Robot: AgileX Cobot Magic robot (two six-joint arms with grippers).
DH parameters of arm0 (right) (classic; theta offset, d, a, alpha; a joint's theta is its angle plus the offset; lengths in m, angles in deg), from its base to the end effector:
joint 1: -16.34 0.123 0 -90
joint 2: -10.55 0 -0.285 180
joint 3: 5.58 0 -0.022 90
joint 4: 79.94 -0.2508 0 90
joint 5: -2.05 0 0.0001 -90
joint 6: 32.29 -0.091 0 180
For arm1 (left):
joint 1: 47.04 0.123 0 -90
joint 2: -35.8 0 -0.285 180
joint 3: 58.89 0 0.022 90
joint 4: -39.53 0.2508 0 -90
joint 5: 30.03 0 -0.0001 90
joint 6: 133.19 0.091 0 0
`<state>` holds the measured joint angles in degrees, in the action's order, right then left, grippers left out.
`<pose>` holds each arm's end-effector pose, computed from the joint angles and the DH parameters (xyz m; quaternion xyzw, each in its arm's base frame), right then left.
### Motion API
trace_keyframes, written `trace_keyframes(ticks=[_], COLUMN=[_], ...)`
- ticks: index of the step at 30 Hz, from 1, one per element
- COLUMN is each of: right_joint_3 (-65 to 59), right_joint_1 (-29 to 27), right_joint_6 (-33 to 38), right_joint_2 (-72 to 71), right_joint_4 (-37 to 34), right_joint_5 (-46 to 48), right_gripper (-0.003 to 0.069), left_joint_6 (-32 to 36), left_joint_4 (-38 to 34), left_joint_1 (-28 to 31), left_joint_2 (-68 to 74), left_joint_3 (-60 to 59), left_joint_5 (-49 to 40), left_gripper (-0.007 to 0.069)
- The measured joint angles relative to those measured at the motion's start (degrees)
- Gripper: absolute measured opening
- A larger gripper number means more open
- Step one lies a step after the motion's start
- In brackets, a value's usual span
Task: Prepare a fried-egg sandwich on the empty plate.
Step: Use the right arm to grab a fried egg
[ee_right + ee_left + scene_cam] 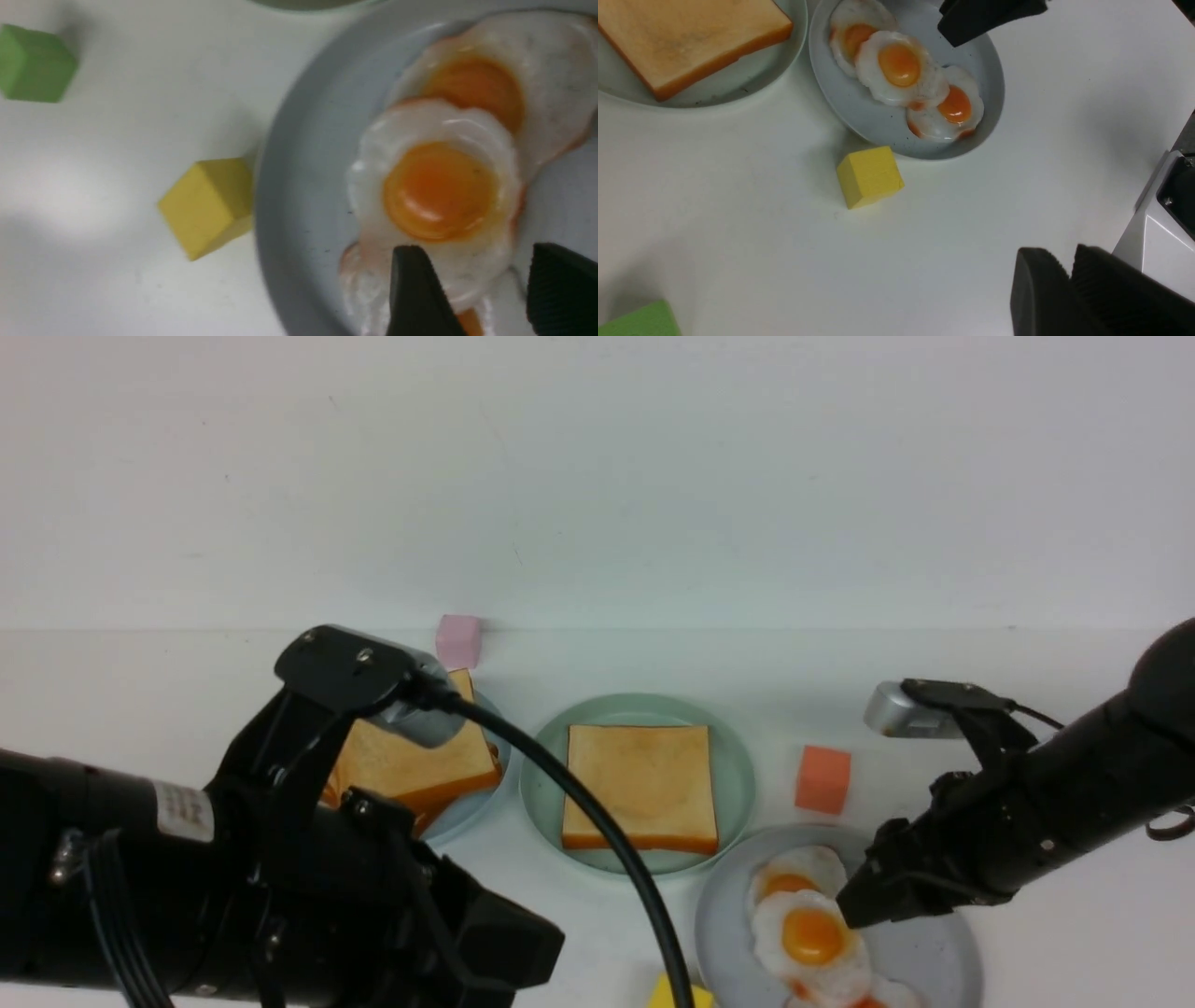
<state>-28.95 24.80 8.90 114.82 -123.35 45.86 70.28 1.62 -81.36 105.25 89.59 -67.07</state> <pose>0.2965 0.0879 0.1871 -0.1648 0.9446 0.2445 0.1440 0.1572 -0.1482 0.3074 0.2761 0.8562 -0.3064 0.3113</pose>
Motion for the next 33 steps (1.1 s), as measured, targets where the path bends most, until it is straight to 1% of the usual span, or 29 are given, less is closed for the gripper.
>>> trace_keyframes(ticks=[6,10,15,18,19,26,29,32,33], right_joint_3=[2.8,3.9,4.1,4.1,4.1,4.6,4.7,4.7,4.7], right_joint_1=[0.0,-0.1,-1.3,-2.9,-3.5,-3.9,-3.9,-4.5,-5.1], right_joint_6=[-0.4,-0.4,2.1,4.9,6.1,9.5,9.8,9.8,9.8], right_joint_2=[4.5,6.5,7.4,8.6,9.2,13.7,14.2,14.3,14.3], right_joint_4=[0.8,1.1,1.1,-0.5,-1.9,-8.3,-9.3,-9.6,-9.6], right_joint_5=[-1.3,-0.2,1.7,3.3,3.9,5.9,6.4,7.1,7.5], right_gripper=[0.0358,0.0358,0.0358,0.0358,0.0358,0.0352,0.0314,0.0232,0.0178], left_joint_6=[0.0,0.0,0.0,0.0,0.0,0.0,0.0,0.0,0.0], left_joint_4=[0.0,0.0,0.0,0.0,0.0,0.0,0.0,0.0,0.0], left_joint_1=[0.0,0.0,0.0,0.0,0.0,0.0,0.0,0.0,0.0], left_joint_2=[0.0,0.0,0.0,0.0,0.0,0.0,0.0,0.0,0.0], left_joint_3=[0.0,0.0,0.0,0.0,0.0,0.0,0.0,0.0,0.0], left_joint_5=[-0.1,-0.7,-1.2,-1.2,-1.2,-1.2,-1.2,-1.2,-1.2], left_gripper=[0.0128,0.0132,0.0133,0.0134,0.0134,0.0143,0.0144,0.0146,0.0148])
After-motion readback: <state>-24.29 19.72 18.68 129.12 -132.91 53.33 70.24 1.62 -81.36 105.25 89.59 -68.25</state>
